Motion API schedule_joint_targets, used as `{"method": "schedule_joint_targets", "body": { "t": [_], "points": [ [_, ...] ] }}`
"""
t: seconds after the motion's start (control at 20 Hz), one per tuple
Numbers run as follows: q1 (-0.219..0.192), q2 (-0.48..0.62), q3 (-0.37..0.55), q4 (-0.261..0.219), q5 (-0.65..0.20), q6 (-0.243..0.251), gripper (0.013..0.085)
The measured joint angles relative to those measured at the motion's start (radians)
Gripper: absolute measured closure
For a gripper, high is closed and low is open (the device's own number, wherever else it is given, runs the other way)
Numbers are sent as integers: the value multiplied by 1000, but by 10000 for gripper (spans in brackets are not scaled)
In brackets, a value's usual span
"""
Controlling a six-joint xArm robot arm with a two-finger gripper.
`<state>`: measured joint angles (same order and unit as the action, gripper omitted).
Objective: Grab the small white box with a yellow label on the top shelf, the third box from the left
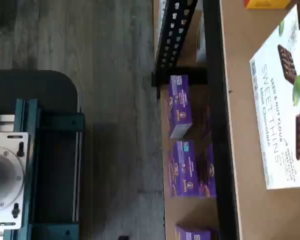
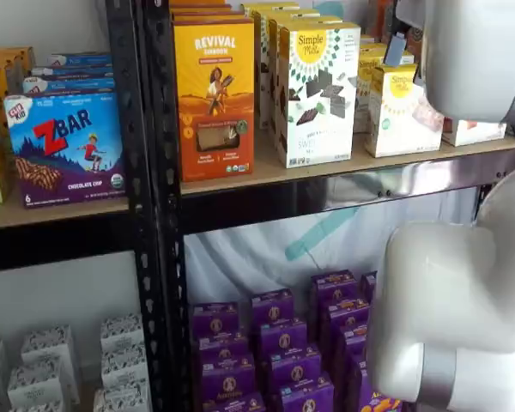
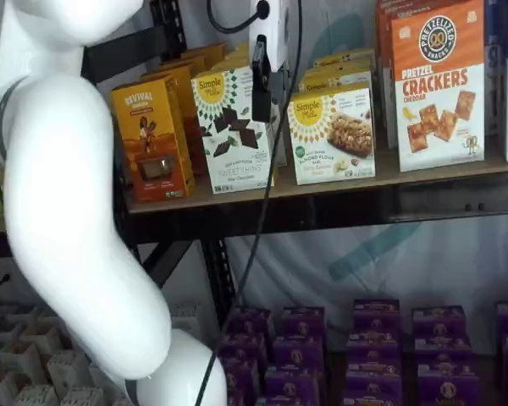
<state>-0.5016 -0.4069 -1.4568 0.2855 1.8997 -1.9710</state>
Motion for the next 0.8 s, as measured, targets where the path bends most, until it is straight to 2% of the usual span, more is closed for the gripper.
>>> {"method": "schedule_joint_targets", "body": {
  "t": [0.1,0.3,0.4,0.5,0.65,0.8],
  "points": [
    [20,29,-48,-33,54,11,130],
    [18,33,-65,-18,61,19,130],
    [-23,-30,18,75,-58,9,130],
    [-31,-70,74,112,-156,2,130],
    [-25,-72,88,113,-204,-1,130],
    [-14,-69,99,94,-245,-6,130]
  ]
}}
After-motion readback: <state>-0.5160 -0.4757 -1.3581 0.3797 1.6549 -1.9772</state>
